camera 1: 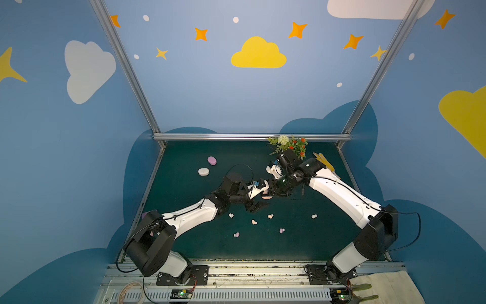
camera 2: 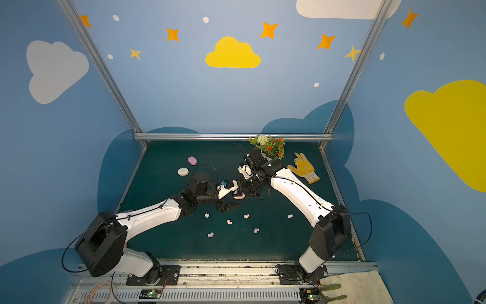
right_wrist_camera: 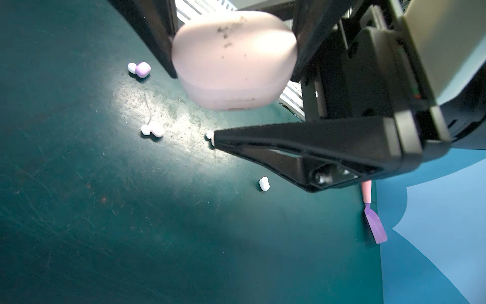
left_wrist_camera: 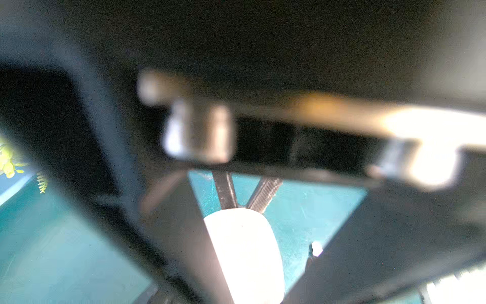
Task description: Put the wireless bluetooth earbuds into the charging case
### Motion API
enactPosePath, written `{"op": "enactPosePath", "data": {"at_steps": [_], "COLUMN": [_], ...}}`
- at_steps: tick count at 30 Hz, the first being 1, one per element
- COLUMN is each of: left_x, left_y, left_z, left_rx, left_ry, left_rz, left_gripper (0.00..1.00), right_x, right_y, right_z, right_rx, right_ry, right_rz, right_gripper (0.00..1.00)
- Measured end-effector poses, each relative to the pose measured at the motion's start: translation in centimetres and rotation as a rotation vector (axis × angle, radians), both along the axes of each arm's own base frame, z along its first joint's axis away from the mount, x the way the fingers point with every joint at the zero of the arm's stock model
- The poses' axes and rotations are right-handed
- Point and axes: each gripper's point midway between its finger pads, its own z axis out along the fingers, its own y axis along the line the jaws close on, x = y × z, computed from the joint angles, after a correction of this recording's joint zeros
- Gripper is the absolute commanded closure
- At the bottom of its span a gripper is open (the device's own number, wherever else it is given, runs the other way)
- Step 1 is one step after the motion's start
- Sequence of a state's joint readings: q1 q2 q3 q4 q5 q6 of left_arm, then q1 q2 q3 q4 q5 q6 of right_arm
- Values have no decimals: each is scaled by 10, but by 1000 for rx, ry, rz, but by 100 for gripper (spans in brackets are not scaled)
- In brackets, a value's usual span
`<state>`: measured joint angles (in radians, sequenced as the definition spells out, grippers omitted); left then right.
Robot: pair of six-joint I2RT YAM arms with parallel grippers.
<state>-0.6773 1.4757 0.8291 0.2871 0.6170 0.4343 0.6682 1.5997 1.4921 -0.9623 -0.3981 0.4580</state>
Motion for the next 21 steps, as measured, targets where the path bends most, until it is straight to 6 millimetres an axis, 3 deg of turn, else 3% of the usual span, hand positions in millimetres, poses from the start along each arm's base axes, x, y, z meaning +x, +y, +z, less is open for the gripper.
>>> {"op": "enactPosePath", "data": {"at_steps": [21], "left_x": [3], "left_y": [-7], "left_z": [8], "left_rx": [-49], "left_ry": [8], "left_rz": [8], "left_gripper": [42], "right_x": [4], "right_y": [1], "right_z": [8], "right_rx": [34], "right_ry": [2], "right_rz": [-35], "right_gripper": [58]}}
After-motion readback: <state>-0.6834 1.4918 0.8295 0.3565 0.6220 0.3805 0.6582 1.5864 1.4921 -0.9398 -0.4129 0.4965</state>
